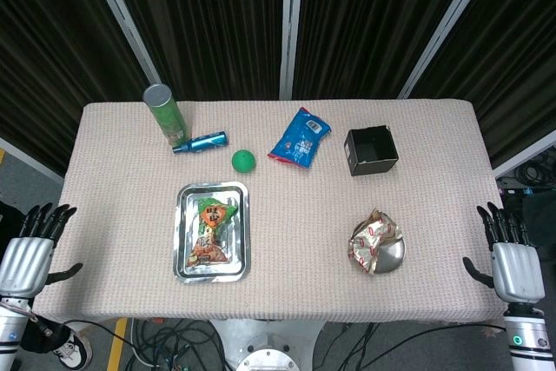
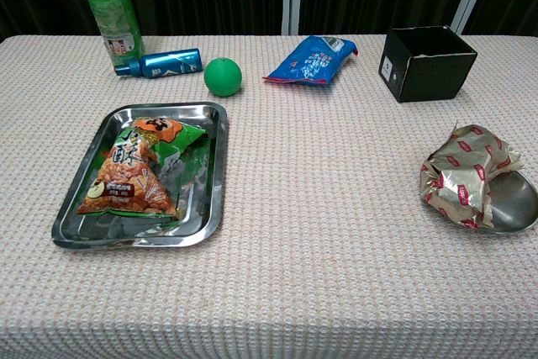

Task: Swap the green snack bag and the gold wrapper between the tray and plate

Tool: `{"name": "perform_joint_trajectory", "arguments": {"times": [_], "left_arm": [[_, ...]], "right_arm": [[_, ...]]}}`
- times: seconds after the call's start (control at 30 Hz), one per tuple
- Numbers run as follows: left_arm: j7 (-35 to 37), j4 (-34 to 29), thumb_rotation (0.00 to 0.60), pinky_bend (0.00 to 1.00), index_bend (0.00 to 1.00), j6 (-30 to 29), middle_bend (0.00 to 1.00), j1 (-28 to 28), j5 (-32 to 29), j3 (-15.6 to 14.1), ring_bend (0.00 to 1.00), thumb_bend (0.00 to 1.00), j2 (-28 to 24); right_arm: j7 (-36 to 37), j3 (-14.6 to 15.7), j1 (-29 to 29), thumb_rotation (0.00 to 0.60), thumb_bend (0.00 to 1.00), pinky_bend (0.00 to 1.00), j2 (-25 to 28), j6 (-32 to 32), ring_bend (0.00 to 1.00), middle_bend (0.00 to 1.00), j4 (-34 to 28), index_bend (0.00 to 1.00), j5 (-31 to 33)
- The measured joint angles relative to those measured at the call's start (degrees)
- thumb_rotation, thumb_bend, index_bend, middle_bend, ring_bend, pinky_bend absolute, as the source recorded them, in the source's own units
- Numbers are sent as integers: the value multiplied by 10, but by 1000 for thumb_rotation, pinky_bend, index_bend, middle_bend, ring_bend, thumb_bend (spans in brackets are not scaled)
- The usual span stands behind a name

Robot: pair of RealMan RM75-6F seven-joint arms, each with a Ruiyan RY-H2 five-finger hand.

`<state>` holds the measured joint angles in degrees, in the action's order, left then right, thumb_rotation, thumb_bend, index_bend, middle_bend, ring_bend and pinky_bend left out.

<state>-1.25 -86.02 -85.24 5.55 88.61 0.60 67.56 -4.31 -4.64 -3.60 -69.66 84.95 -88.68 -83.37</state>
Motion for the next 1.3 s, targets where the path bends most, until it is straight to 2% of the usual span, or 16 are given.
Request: {"name": "perform_joint_trajectory", "arguments": {"times": [0.1,0.23,0.6,0.97,1.3], "left_arm": [[-1,0,600,2,102,1,88,0,1,0,0,0,1],[-1,-1,600,71,102,1,88,2,7,-3,0,0,1],[3,-25,600,70,102,21,88,41,66,-7,0,0,-3],[-43,-59,600,69,102,112,88,126,123,-7,0,0,25],[-85,-63,600,92,102,212,88,213,114,20,0,0,66]], "right_arm": [[2,-1,0,600,150,0,0,0,0,0,0,0,0],[3,-2,-1,600,153,0,2,1,0,0,-2,0,0],[6,-2,-5,600,157,0,9,-8,0,0,-8,0,0],[17,-4,-5,600,161,0,21,-7,0,0,-14,0,2],[36,-1,-2,600,171,0,19,-15,0,0,0,0,10]]}}
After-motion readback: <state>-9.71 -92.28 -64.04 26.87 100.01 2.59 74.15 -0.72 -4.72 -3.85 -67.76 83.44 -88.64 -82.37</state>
